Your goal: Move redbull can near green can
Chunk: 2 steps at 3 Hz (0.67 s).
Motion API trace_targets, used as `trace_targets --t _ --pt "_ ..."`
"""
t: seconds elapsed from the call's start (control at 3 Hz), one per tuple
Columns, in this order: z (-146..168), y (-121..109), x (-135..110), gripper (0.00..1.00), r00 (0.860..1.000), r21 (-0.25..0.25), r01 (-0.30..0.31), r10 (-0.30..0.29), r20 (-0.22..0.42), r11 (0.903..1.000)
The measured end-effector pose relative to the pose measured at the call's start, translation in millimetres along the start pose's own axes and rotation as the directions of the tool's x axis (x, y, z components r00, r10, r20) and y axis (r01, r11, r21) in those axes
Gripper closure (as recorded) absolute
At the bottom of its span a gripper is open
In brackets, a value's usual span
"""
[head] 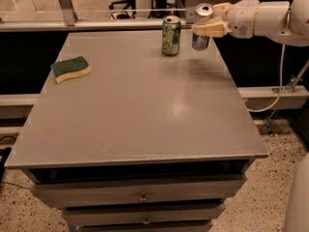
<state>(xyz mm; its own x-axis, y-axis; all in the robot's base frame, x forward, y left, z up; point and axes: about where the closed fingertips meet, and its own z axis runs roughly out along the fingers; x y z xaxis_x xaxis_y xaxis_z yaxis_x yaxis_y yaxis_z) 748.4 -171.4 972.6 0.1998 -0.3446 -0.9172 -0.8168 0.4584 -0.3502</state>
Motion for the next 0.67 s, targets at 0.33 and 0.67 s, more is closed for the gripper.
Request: trace_targets --t 0.33,0.67 --pt "4 -11 21 1.0 0.999 0.017 -0.04 0.04 -0.02 0.9991" --pt "11 -18 36 1.0 0.997 0.026 -0.072 0.072 -0.017 0.9971"
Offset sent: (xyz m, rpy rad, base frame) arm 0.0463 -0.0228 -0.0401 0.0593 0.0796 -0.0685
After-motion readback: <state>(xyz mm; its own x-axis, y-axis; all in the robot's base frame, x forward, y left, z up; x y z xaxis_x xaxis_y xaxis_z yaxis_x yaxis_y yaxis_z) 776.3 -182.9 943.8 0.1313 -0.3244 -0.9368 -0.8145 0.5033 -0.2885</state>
